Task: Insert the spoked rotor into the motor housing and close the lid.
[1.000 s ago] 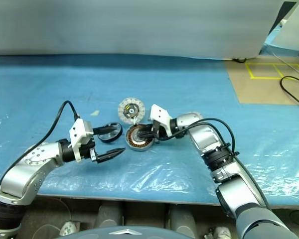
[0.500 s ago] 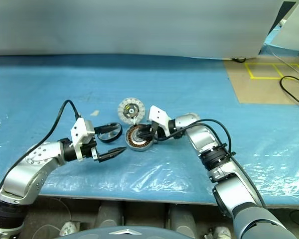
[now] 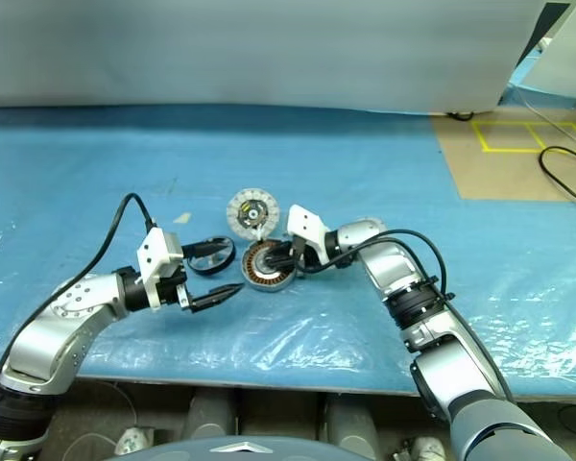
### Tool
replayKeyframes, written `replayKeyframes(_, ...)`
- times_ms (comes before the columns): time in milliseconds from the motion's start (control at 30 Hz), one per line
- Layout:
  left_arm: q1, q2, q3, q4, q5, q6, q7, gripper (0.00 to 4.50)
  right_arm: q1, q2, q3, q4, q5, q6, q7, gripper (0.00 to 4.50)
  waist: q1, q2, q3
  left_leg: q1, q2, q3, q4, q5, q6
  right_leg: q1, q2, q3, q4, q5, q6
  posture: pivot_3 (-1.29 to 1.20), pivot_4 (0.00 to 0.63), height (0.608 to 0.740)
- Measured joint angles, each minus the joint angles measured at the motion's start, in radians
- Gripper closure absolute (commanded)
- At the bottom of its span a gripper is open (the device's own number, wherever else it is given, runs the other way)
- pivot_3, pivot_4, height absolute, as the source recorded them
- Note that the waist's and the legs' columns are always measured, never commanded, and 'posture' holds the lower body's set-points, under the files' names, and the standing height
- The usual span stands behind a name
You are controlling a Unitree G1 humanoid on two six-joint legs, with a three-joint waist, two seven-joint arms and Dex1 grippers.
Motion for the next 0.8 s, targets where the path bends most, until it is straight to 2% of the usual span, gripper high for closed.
replayKeyframes(800,-0.009,-0.003,-0.004,0.014,0.011,-0.005,-0.001,0.01,0.005,0.009,0.006,0.003,-0.034,-0.045,-0.018,3.93,0.000,0.000,0.000,0.000,0.000,0.000,0.000,0.000,0.000,0.000,0.000,0.000,0.000,0.000,0.000,0.00,0.150,0.740)
